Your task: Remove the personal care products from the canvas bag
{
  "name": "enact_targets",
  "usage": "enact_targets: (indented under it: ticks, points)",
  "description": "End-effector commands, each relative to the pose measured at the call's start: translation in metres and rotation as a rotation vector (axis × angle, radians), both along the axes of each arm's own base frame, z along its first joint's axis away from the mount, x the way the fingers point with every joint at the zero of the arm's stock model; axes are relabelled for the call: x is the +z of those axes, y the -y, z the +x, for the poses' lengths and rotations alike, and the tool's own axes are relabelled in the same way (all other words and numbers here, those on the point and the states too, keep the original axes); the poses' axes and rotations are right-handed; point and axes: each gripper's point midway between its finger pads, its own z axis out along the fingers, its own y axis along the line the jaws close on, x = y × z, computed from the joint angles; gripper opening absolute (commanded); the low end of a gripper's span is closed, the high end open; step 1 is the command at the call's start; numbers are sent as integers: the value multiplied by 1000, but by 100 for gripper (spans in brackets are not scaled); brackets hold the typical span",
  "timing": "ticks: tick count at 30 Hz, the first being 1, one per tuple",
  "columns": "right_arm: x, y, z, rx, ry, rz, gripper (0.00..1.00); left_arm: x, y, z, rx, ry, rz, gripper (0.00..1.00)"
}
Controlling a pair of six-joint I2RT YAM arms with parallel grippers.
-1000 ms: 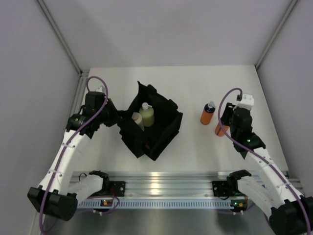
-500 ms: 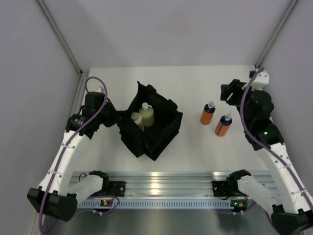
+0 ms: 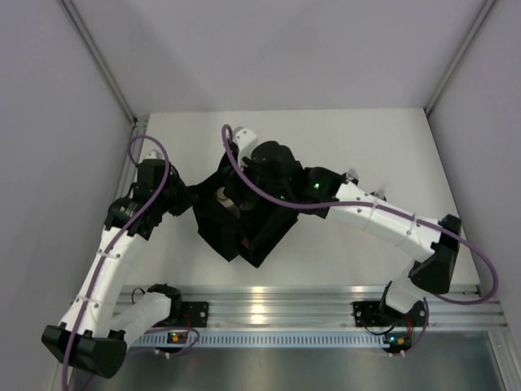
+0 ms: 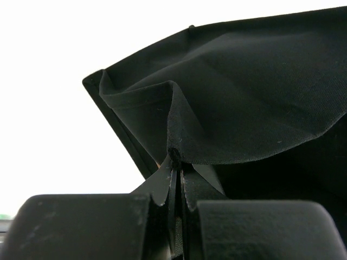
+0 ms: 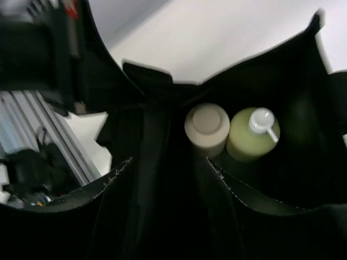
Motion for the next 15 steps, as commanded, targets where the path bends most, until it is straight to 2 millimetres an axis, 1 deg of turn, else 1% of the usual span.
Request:
enact_targets:
  ticks: [1,2,3,4,5,6,7,9,10,11,12,13,15]
  points:
    - [1,1,4,39,47,-71,53,8,-7,6,60,18,7,0]
    - [-7,0,7,42,47,-94,53,8,-6,7,59,16,4,0]
    - [-14,2,16,27,46,-115,53,7,-5,7,55,9,1,0]
    - [-27,1,22,27,39,-146,53,6,-4,7,54,7,-2,0]
    - [-36,2,28,23,29,-162,53,6,-3,7,49,3,-5,0]
    - [-43,6,38,8,22,-177,53,8,-2,7,43,6,-8,0]
    - [-55,5,45,6,21,-208,53,9,-2,7,33,8,-4,0]
    - [-66,9,56,-5,23,-242,55,12,-1,8,21,19,3,0]
    - [-74,9,60,5,37,-273,56,13,-1,8,19,21,5,0]
    - [-77,9,64,16,58,-295,57,14,-1,8,19,25,4,0]
    - [-79,8,67,21,72,-312,57,14,-2,7,19,27,3,0]
    - [-91,7,73,28,85,-352,58,13,-2,7,22,25,2,0]
    - [-97,9,85,11,101,-385,60,11,-1,7,20,17,0,0]
